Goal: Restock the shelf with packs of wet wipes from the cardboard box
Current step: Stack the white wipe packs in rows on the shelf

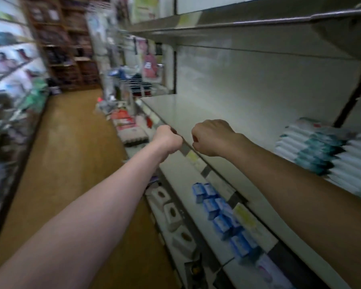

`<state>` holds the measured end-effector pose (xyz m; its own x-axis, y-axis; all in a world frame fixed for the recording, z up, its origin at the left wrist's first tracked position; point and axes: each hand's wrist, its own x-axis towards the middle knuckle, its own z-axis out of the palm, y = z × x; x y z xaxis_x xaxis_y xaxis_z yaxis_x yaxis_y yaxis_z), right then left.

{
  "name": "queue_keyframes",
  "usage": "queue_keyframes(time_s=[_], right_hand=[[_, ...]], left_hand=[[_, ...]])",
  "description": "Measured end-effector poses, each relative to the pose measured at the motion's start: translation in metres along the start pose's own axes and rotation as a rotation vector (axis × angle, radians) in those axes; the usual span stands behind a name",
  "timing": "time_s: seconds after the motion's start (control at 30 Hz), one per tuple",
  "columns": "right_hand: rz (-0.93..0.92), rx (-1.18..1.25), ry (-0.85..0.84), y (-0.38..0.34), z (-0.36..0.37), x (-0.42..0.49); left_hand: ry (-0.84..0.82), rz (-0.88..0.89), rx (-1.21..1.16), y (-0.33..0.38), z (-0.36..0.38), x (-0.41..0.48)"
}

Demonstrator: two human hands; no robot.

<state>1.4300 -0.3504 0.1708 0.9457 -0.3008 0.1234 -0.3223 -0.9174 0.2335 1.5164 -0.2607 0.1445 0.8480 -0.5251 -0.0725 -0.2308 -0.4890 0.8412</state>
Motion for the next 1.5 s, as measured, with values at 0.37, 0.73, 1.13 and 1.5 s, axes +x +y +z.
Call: queue_keyframes(time_s=[0.37, 0.73, 1.13, 1.5], right_hand=[[-0.475, 0.085, -0.005, -0.224, -0.002, 0.019], [-0.942, 0.145, -0.15, -0.478, 0.0, -0.054], [-1.225, 0.022, -0.43, -0.668, 0.059, -0.147], [-1.466, -0.121, -0.556, -0.765, 0.143, -0.174]], left_hand=[[0.336, -0.372, -0.03, -0.16, -0.143, -0.081], [0.525, -0.75, -0.105, -0.341, -0.273, -0.252], [0.571, -1.138, -0.384, -0.508, -0.332, -0.402], [0.737, -1.391, -0.667, -0.607, -0.308, -0.459]])
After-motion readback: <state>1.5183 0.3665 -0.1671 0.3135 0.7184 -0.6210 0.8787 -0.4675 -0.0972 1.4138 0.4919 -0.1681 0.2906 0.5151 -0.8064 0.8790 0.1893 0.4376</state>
